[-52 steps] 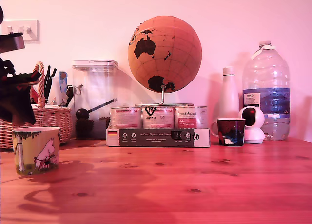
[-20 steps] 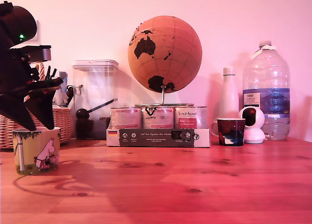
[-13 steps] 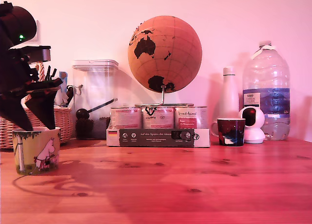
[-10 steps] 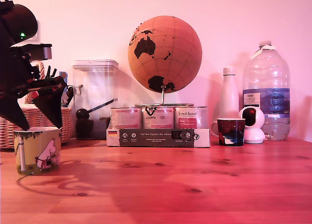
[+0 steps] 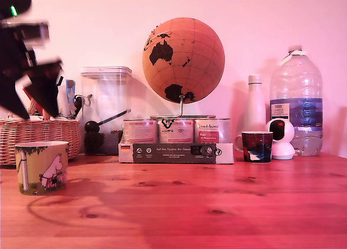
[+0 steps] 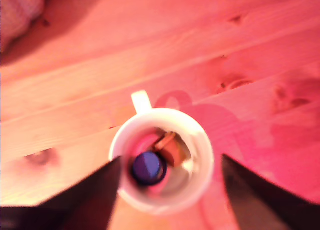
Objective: Pick up the coffee capsules on the table and drop them inside the coffee cup
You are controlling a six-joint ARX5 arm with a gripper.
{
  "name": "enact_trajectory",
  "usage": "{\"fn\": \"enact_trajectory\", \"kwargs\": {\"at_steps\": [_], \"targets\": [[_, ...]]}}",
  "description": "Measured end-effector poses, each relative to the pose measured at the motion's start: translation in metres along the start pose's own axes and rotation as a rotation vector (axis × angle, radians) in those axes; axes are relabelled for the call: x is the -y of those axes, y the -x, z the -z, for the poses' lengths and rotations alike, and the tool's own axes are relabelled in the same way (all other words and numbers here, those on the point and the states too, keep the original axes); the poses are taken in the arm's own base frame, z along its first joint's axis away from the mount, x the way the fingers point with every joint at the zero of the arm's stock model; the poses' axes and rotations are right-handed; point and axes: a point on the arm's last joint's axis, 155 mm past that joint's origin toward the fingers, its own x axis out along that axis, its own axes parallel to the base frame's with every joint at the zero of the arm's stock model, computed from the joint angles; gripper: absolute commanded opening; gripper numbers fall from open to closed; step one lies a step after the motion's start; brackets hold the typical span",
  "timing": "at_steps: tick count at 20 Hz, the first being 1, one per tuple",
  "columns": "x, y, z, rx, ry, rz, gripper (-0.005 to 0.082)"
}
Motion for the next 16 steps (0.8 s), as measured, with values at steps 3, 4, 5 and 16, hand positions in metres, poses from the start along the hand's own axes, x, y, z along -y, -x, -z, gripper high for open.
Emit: {"fn": "enact_trajectory", "kwargs": {"at_steps": [3,4,5,16], "targets": [[0.001,0.016,-0.007,0.038,-0.006,-0.003,-0.0019],[0.002,0.022,-0.011,0.058,-0.008,-0.005,-0.0019],[0.003,0.029,-0.015,0.083,-0.011,-0.003,-0.0019],[0.014,0.099,-0.009,0.484,-0.018,-0.013,-0.0019]]}}
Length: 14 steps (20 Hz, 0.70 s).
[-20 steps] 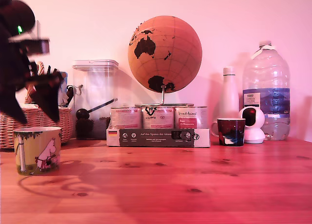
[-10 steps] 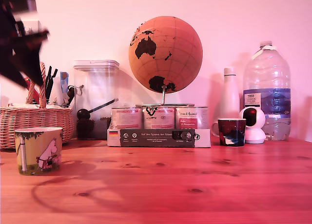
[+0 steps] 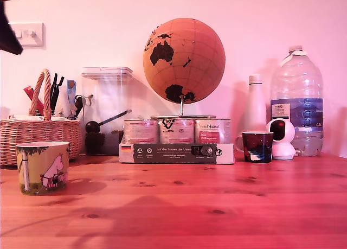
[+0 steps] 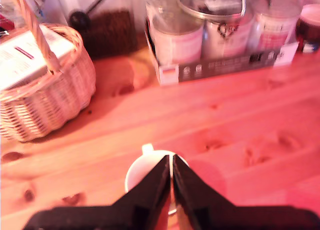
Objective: Pick up the coffee capsules on the table and drop them inside the coffee cup
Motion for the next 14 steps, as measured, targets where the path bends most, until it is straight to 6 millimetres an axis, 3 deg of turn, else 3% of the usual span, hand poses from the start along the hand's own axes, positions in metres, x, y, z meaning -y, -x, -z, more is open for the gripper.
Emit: {"fn": "enact_trajectory", "kwargs": {"at_steps": [5,14], "targets": [[0.001,0.005,0.02,0.088,0.046,0.0,-0.0019],[-0.003,-0.006,0.083,0.083,0.088,-0.026,-0.0019]]}}
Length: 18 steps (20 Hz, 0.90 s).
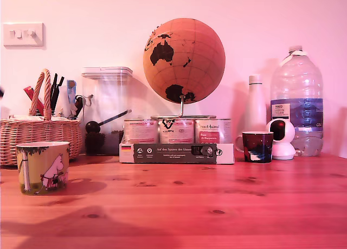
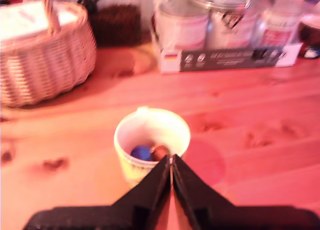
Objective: Pick up the coffee capsules on the table and drop them inside the coffee cup
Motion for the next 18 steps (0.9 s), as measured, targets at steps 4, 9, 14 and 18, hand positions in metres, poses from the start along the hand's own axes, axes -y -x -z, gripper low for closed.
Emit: {"fn": "enact_trajectory", "kwargs": {"at_steps": [4,9,14,18], "targets": [[-0.013,0.0,0.033,-0.054,0.025,-0.039,-0.0019],[-0.031,0.008,0.043,-0.035,0.055,-0.096,-0.0019],[-0.032,0.018,0.047,-0.025,0.084,-0.103,-0.0019],[-0.033,0.027,0.051,-0.032,0.085,-0.117,-0.0019]]}}
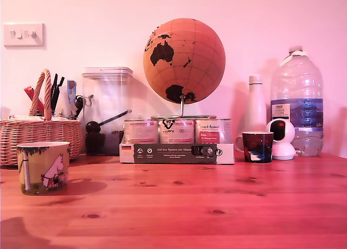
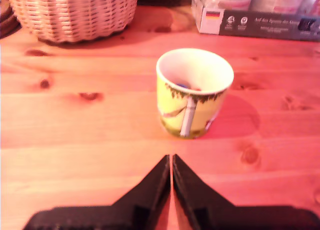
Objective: Pick up the coffee capsules on the table and drop them inside the coffee cup
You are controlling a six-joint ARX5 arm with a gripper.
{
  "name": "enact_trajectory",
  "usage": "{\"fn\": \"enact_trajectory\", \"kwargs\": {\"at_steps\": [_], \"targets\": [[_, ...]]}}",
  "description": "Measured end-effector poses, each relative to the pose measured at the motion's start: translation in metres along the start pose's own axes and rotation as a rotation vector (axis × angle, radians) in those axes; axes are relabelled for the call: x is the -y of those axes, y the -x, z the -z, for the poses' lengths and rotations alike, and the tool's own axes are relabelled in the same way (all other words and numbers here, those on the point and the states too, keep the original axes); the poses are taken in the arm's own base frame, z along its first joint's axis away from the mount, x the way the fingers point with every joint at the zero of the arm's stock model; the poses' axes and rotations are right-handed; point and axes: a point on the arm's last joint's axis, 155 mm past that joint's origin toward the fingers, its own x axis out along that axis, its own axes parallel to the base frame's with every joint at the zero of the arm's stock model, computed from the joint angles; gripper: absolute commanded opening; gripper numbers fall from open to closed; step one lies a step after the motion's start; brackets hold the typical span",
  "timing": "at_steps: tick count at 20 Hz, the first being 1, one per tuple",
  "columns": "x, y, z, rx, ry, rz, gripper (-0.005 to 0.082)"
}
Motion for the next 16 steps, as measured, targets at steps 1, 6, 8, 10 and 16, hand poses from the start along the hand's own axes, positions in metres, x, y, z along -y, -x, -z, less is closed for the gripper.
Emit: {"fn": "enact_trajectory", "kwargs": {"at_steps": [1,6,8,10,16], "targets": [[0.0,0.002,-0.001,0.007,0.0,-0.002,-0.0019],[0.001,0.014,-0.009,0.051,-0.002,-0.001,-0.0019],[0.001,0.017,-0.008,0.053,0.007,-0.006,-0.0019],[0.0,0.021,-0.009,0.066,0.011,-0.012,-0.0019],[0.0,0.03,-0.01,0.088,0.02,-0.01,-0.0019]]}}
